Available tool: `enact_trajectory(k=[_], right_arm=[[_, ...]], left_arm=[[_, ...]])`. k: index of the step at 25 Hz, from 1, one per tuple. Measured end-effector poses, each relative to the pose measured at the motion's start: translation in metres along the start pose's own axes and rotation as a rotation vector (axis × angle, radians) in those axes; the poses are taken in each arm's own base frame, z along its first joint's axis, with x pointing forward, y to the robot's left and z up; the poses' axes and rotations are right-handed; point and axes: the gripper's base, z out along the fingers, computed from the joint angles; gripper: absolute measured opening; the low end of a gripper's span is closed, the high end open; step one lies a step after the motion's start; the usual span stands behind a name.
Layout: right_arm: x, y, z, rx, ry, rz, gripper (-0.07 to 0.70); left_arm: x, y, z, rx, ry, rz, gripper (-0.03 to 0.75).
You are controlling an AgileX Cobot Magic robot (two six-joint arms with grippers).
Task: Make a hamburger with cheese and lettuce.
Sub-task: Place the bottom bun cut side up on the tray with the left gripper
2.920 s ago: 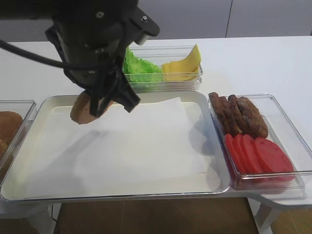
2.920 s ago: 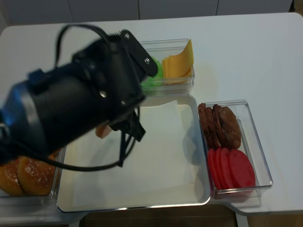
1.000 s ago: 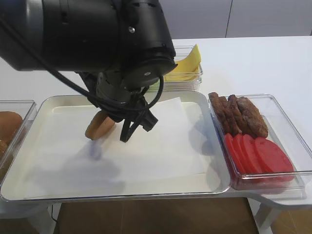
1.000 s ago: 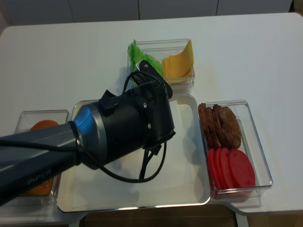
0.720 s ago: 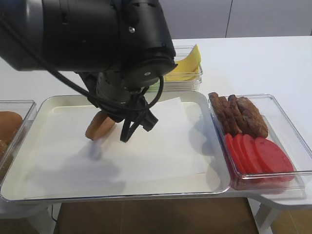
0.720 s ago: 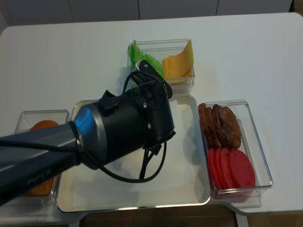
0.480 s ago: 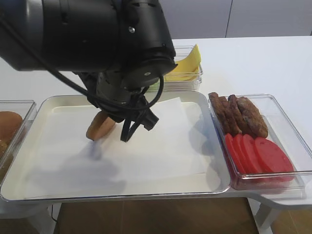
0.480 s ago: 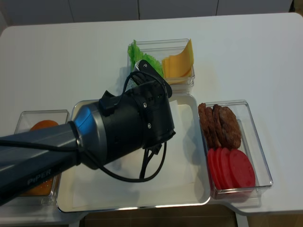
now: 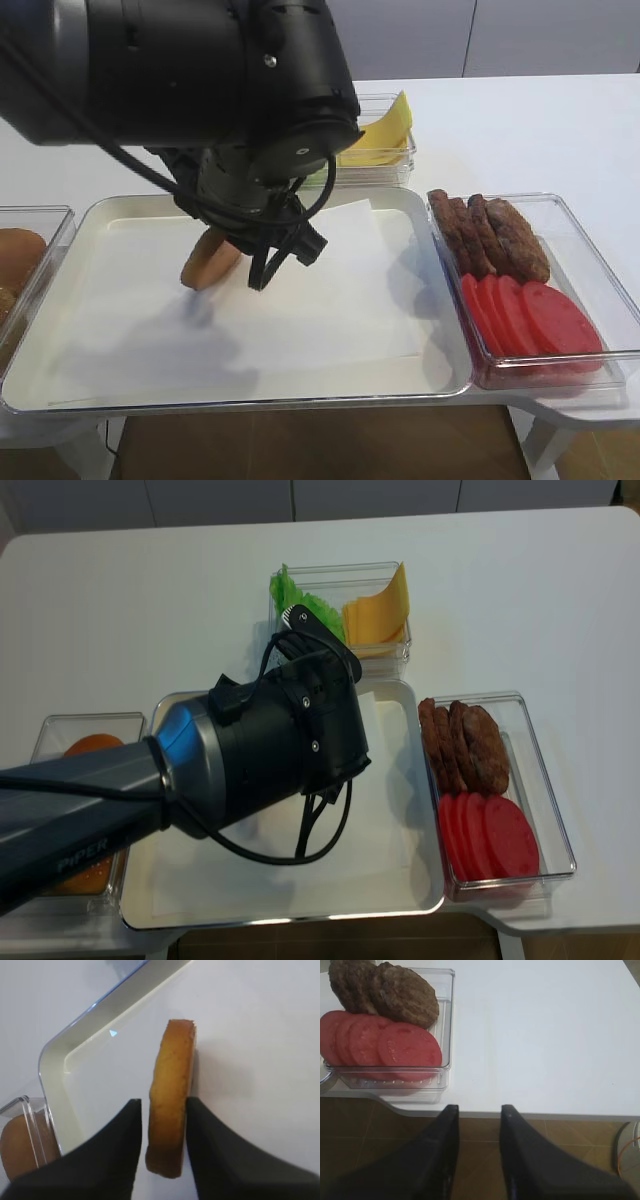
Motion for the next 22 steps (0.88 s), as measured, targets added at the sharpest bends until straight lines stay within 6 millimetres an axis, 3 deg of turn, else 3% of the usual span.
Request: enact_trajectory(k=[5, 22], right_arm=[[0.0, 0.0, 0.0, 0.0, 0.0, 0.0, 0.216], [0.0, 0.0, 0.0, 0.0, 0.0, 0.0, 0.216]], left_arm=[[0.0009, -0.0011, 0.0, 0.012, 0.01, -0.006, 0.301], [0.0025, -0.0091, -0.0005, 0.1, 0.03, -0.038, 0.312]])
